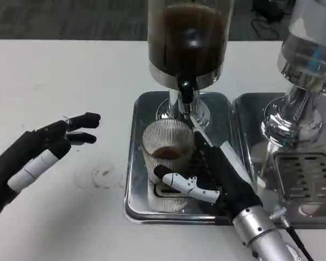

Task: Grasp the cup under the faucet to collect the drink, then remove the cup.

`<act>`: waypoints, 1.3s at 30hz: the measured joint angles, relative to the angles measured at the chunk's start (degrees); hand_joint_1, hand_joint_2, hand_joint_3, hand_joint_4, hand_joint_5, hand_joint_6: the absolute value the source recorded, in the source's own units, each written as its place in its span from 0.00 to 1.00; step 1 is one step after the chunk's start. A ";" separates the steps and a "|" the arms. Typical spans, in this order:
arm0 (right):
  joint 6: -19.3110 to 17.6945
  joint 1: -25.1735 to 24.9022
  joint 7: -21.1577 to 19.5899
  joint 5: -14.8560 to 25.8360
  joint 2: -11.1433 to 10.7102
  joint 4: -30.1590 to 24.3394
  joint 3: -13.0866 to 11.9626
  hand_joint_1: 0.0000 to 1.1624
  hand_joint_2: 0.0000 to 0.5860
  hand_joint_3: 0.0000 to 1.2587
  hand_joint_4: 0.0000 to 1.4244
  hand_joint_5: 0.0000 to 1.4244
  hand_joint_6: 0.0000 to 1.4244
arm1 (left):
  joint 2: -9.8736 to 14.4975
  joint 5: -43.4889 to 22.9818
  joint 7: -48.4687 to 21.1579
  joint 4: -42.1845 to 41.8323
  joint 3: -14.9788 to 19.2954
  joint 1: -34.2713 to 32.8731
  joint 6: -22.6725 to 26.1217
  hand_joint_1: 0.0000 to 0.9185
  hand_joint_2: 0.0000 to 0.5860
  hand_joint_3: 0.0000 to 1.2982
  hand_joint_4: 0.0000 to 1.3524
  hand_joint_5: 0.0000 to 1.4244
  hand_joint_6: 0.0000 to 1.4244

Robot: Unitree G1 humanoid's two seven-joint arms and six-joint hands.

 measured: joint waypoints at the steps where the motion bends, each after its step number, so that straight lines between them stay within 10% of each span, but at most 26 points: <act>1: -0.34 -0.18 -0.18 0.00 0.10 0.50 0.04 0.58 0.33 0.00 0.00 0.00 0.01 | 0.08 0.01 0.04 0.03 -0.13 0.00 -0.02 0.00 0.14 0.20 0.15 0.21 0.17; 29: -3.78 -4.94 -6.29 -3.33 4.51 9.29 2.11 0.67 0.31 0.11 0.20 0.25 0.33 | 1.22 0.15 0.42 0.52 -1.52 0.17 -0.47 0.00 0.14 0.21 0.17 0.22 0.17; 39: -4.42 -4.17 -15.12 -6.80 5.70 9.80 2.88 0.72 0.30 0.26 0.39 0.48 0.68 | 1.35 0.15 0.42 0.52 -1.54 0.87 -0.46 0.00 0.12 0.21 0.17 0.23 0.17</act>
